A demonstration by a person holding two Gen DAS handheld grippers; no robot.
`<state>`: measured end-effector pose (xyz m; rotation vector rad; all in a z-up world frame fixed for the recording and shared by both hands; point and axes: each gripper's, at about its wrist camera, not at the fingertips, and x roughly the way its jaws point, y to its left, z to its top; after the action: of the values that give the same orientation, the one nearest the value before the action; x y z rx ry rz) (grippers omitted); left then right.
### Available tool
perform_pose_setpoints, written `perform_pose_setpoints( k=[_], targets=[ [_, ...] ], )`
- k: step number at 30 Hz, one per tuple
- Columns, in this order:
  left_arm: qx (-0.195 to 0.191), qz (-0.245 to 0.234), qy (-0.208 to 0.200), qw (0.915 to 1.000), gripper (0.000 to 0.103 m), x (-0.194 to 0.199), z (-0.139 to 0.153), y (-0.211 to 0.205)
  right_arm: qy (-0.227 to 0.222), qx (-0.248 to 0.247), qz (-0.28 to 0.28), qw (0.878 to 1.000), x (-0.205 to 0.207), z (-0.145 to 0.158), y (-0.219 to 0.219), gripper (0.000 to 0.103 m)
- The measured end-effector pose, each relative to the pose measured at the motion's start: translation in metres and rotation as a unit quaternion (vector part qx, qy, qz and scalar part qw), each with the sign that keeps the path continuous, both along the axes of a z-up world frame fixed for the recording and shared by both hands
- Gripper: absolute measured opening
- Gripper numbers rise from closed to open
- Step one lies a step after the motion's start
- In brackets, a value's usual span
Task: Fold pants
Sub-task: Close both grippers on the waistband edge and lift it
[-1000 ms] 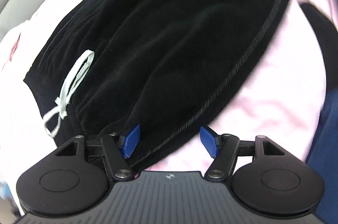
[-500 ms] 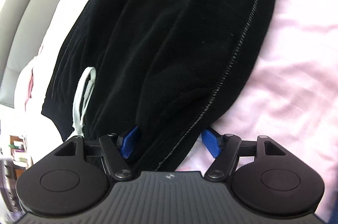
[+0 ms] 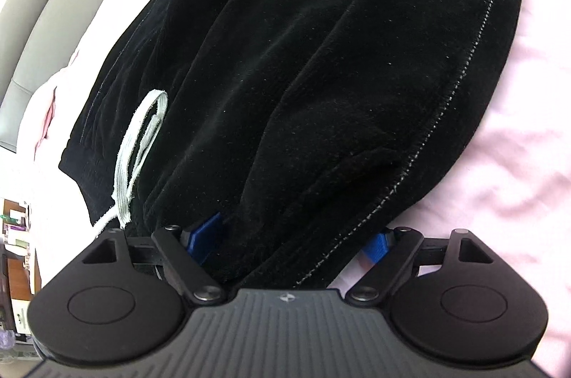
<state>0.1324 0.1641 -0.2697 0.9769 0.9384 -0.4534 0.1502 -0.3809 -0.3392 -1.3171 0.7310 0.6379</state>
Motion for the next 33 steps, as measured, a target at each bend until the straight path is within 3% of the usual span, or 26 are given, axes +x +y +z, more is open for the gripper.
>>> perform_pose_setpoints(
  k=[4,10,14,19,21,23,25,26,27,29,31,33],
  targets=[
    [-0.003,-0.013,-0.001,0.9999,0.062,-0.003,0.002,-0.002,-0.002,0.004,-0.003,1.0,-0.015,0.005,-0.006,0.027],
    [-0.006,-0.014,-0.002,0.9999,0.048,-0.01,0.009,-0.001,-0.021,0.007,0.004,1.0,-0.016,0.01,-0.008,0.004],
    [-0.026,-0.002,-0.006,0.9996,0.04,-0.01,0.021,0.004,-0.036,0.034,-0.018,0.999,-0.012,0.025,-0.009,0.002],
    [-0.026,-0.012,-0.012,0.9995,0.038,-0.015,0.026,0.006,-0.067,0.068,-0.046,0.994,-0.005,0.047,-0.011,0.002],
    [-0.011,-0.02,-0.01,0.9997,0.04,-0.017,0.021,0.005,-0.06,0.052,-0.04,0.996,-0.007,0.042,-0.011,0.002],
    [0.01,-0.03,-0.015,0.9994,0.049,-0.02,0.013,0.002,-0.05,0.032,-0.032,0.998,-0.011,0.033,-0.011,0.004],
    [0.034,-0.04,-0.02,0.9984,0.053,-0.021,0.004,0.0,-0.046,0.015,-0.03,0.998,-0.015,0.024,-0.013,0.016],
    [0.041,-0.044,-0.022,0.9979,0.053,-0.022,0.002,-0.002,-0.042,0.01,-0.031,0.999,-0.017,0.02,-0.014,0.016],
    [0.043,-0.045,-0.022,0.9978,0.051,-0.022,0.003,-0.001,-0.039,0.006,-0.031,0.999,-0.02,0.016,-0.015,0.016],
    [0.031,-0.034,-0.02,0.9988,0.036,-0.02,0.01,0.001,-0.034,0.004,-0.042,0.999,-0.021,0.012,-0.017,0.007],
    [0.01,-0.026,-0.025,0.9993,0.031,-0.015,0.023,0.006,-0.038,0.024,-0.061,0.997,-0.019,0.019,-0.02,0.001],
    [-0.007,-0.025,-0.03,0.9992,0.028,-0.01,0.04,0.009,-0.048,0.051,-0.081,0.994,-0.012,0.033,-0.021,0.0]
  ],
)
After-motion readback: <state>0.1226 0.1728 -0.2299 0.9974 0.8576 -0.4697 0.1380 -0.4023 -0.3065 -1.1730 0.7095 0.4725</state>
